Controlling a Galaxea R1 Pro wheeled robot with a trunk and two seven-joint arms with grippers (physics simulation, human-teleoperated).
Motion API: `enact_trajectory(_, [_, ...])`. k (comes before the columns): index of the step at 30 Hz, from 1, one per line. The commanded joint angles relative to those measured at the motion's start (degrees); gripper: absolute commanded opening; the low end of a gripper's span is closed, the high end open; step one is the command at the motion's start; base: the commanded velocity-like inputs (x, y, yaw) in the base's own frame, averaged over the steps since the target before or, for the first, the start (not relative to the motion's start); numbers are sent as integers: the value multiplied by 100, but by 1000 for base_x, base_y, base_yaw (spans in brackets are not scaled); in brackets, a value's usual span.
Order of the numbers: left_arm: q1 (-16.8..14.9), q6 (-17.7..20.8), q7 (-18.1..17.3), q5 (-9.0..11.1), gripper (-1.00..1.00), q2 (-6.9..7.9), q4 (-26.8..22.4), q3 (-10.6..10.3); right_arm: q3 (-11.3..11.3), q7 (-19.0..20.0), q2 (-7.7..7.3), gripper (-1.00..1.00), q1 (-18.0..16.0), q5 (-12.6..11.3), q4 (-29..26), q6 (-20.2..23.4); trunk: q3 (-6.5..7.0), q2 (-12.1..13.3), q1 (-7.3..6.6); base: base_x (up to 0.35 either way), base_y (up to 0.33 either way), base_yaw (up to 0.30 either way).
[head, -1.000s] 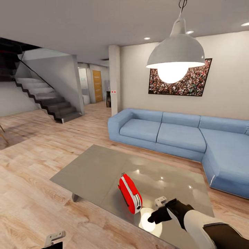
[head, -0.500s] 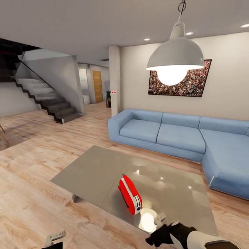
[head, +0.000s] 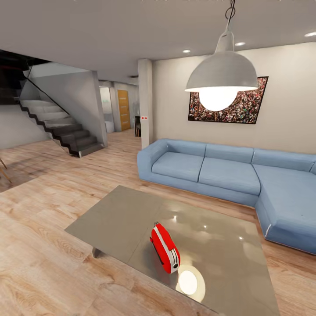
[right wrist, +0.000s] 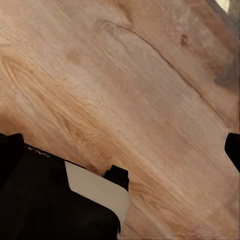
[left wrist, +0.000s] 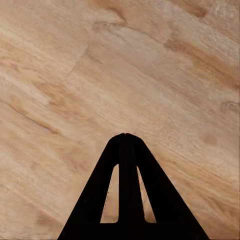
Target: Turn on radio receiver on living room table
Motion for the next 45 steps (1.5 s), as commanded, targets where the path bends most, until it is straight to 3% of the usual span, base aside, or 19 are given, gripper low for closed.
enact_trajectory(1, [38, 2, 0, -55, -100, -3, 0, 2, -2, -130, 1, 100, 27, -2, 0, -2, 19, 42, -23, 0, 0, 0])
enact_trajectory(5, [324, 8, 0, -377, -100, -11, 0, 1, -12, -645, 9, 100, 192, -39, 0, -90, 91, 202, -110, 0, 0, 0])
enact_trajectory(11, [752, 11, 7, -575, -100, 39, 0, 5, -14, -1012, 16, 100, 281, -185, 0, -136, 199, 443, -242, 0, 0, 0])
enact_trajectory(19, [1007, 15, 9, -604, -100, 158, 0, 5, -14, -1281, 21, 100, 332, -210, 0, -98, 324, 724, -396, 0, 0, 0])
enact_trajectory(30, [1021, -7, -8, -580, -100, 75, -16, 17, -8, -1290, 26, 100, 334, -194, 0, -97, 324, 724, -396, 0, 0, 0])
enact_trajectory(40, [1021, 7, -20, -582, -100, -226, -13, 18, -8, -1290, 29, 100, 334, -194, 0, -97, 324, 724, -396, 0, 0, 0])
enact_trajectory(45, [1021, 7, -18, -585, -100, -565, -13, 18, -6, -1290, 29, 100, 334, -194, 0, -97, 324, 724, -396, 0, 0, 0])
